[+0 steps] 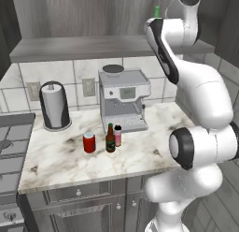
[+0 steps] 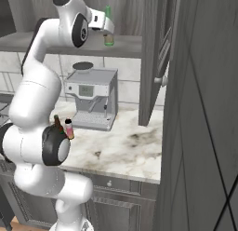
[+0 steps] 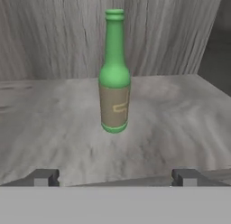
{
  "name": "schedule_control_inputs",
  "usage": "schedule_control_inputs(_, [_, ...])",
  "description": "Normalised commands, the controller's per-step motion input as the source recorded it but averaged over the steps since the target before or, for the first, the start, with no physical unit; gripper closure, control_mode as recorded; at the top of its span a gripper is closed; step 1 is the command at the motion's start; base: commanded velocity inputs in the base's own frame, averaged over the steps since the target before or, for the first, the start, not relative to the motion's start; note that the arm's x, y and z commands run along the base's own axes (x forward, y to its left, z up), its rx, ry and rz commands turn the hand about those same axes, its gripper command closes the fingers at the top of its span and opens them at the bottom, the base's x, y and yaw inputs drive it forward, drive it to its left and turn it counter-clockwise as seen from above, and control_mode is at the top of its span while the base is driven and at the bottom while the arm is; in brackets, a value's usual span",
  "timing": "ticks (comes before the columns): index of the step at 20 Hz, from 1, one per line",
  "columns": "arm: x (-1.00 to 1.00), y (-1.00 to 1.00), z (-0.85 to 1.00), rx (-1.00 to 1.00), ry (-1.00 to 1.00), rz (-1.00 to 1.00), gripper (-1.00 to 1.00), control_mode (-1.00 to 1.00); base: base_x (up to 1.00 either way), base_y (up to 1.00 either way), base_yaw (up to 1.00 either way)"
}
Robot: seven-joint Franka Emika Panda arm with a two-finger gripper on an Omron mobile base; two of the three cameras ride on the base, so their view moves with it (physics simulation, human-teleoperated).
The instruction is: Sort all alcoholic drinks to one cabinet, and non-alcoholic drinks to the other.
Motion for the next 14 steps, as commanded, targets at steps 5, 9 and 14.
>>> schedule_control_inputs(5, [-0.86, 0.09, -0.16, -0.02, 0.00, 0.10, -1.00, -1.00, 0.00, 0.00, 0.00])
schedule_control_inputs(9, [-0.89, 0.08, -0.14, 0.00, -0.04, 0.10, -1.00, -1.00, 0.00, 0.00, 0.00])
schedule_control_inputs(14, [-0.98, 0.11, -0.18, 0.00, -0.06, 0.12, -1.00, -1.00, 0.00, 0.00, 0.00])
